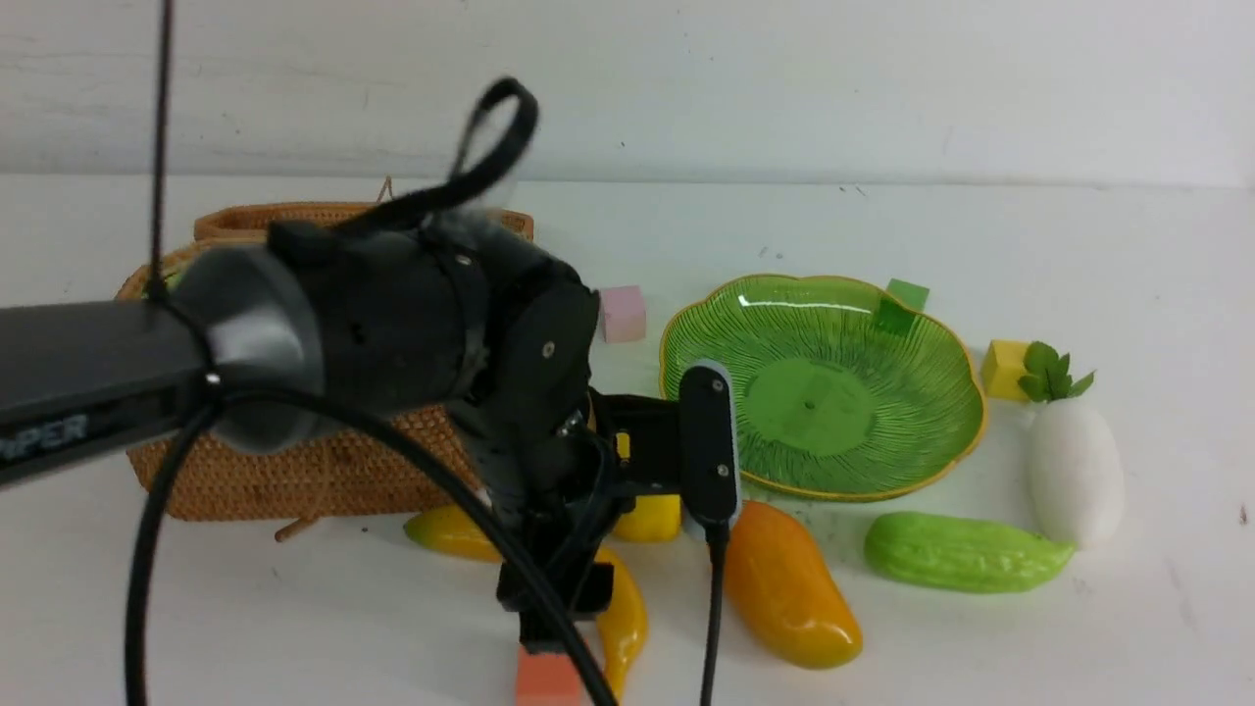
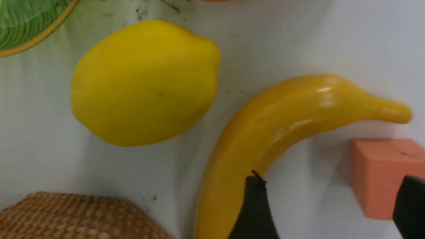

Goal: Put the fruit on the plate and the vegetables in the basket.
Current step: Use the left arm to grab a banana and put it into the right plate

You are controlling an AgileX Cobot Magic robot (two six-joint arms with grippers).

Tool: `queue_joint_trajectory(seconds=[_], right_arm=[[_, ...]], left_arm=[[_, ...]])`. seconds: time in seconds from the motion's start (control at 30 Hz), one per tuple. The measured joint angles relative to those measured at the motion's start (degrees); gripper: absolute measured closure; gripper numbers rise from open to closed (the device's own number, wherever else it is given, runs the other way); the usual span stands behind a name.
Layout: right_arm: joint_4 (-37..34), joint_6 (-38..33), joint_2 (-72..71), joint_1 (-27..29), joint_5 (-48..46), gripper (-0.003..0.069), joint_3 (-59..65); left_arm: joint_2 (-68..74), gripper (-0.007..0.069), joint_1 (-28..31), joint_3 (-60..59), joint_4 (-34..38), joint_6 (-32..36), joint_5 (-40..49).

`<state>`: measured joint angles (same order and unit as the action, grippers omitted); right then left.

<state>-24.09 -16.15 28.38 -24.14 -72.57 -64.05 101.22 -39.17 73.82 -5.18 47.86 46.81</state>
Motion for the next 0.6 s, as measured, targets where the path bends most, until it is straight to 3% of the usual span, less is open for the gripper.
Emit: queue_joint_trajectory(seconds=[0.2, 0.4, 0.6], right_arm=[[0.0, 0.0, 0.0, 0.0, 0.0, 0.0445, 0.0], [0.0, 0.0, 0.0, 0.0, 0.0, 0.0444, 0.0], [0.1, 0.0, -0.1, 0.0, 0.0, 0.0444, 0.0]], left_arm=[[3.9, 0.009, 0.0, 0.0, -6.8, 0.0, -5.0], [7.6, 0.0172, 0.0, 0.0, -9.3, 0.0, -6.7], [10.3, 0.0195, 0.0, 0.0, -11.3, 0.0, -7.4]])
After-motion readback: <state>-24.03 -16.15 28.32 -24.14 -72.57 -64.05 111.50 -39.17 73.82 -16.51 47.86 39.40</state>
